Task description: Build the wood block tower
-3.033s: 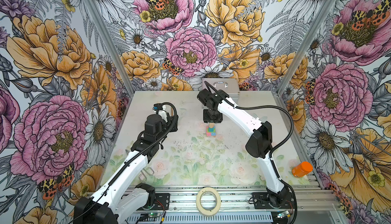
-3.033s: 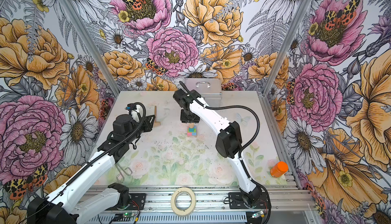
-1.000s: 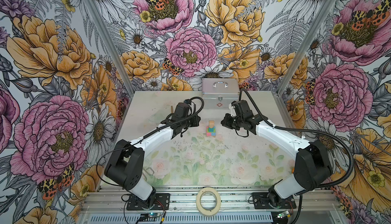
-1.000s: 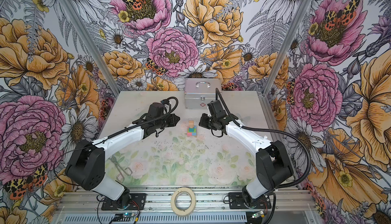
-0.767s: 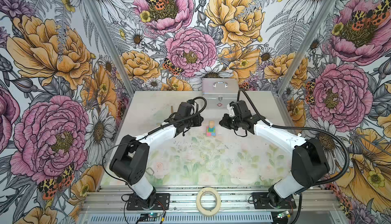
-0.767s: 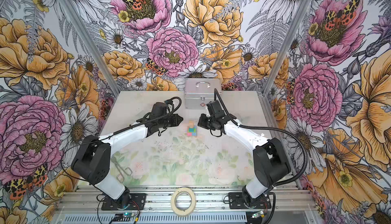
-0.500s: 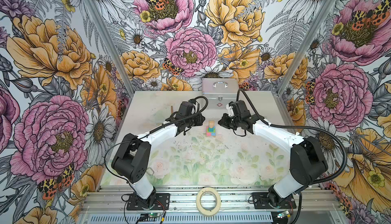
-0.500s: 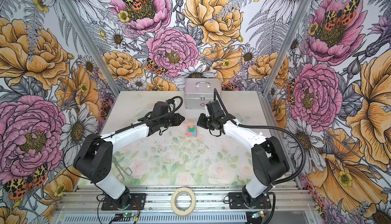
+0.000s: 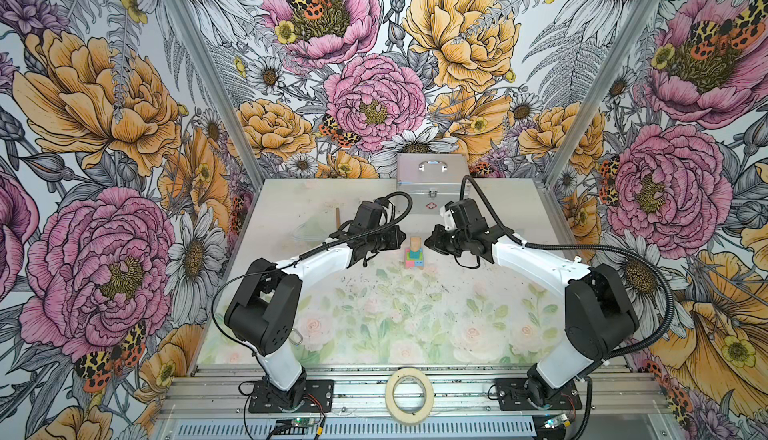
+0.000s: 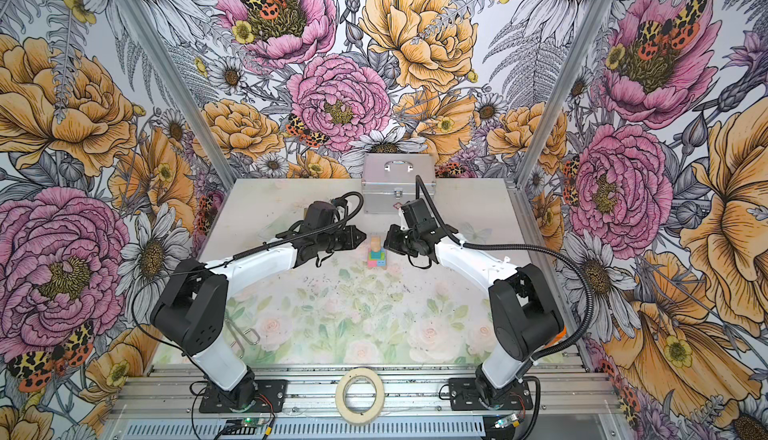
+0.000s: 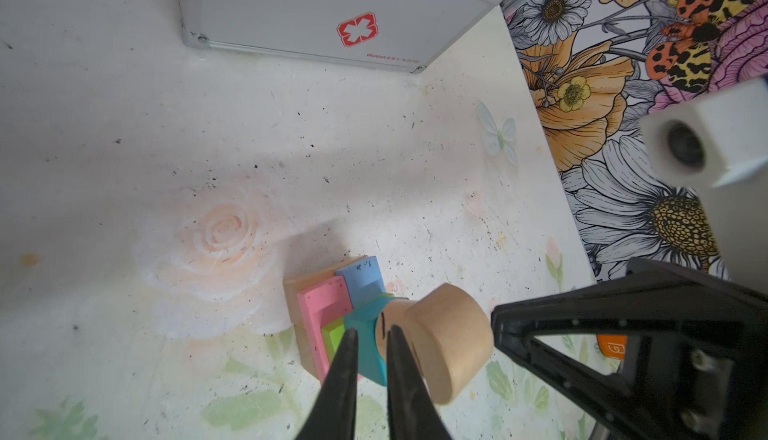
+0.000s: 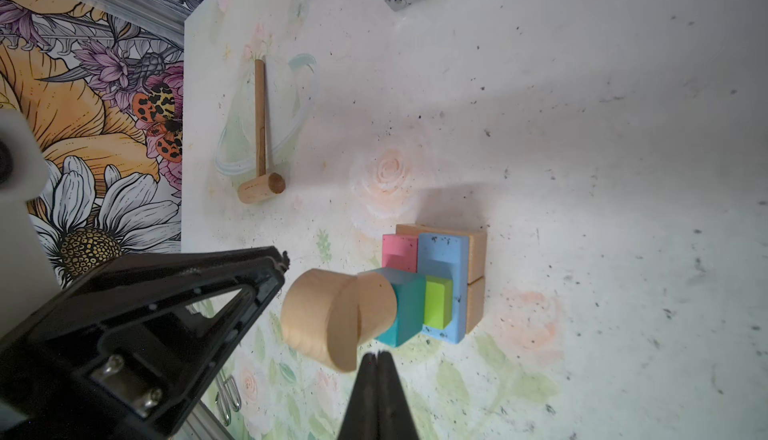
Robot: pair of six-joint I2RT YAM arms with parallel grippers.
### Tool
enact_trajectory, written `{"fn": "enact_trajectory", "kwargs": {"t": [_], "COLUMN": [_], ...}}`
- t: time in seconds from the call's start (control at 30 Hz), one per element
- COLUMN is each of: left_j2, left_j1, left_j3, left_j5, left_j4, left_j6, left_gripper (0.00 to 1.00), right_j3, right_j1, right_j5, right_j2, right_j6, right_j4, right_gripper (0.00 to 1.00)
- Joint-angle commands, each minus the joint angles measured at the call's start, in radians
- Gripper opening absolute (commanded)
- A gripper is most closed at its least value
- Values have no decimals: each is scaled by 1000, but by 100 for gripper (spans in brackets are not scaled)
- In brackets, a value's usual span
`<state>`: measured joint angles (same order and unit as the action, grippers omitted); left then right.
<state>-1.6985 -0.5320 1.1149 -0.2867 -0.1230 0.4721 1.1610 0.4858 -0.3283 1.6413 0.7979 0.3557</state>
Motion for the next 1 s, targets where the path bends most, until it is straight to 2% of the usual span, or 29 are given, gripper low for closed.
{"fn": "enact_trajectory", "kwargs": {"t": [0.0, 0.97], "left_j2": [-4, -27], "left_j1": [-7, -20], "left_j3": [31, 45], "left_j5": [-28, -49], "left_j4": [22, 21], "left_j6": [2, 3], "left_gripper": [16, 16], "right_j3": [19, 26], "right_j1": [10, 18], "right_j5": [-9, -8], "right_j2": [18, 18], "right_j6": [15, 18], "right_j4": [-23, -23], "right_gripper": [0, 0]}}
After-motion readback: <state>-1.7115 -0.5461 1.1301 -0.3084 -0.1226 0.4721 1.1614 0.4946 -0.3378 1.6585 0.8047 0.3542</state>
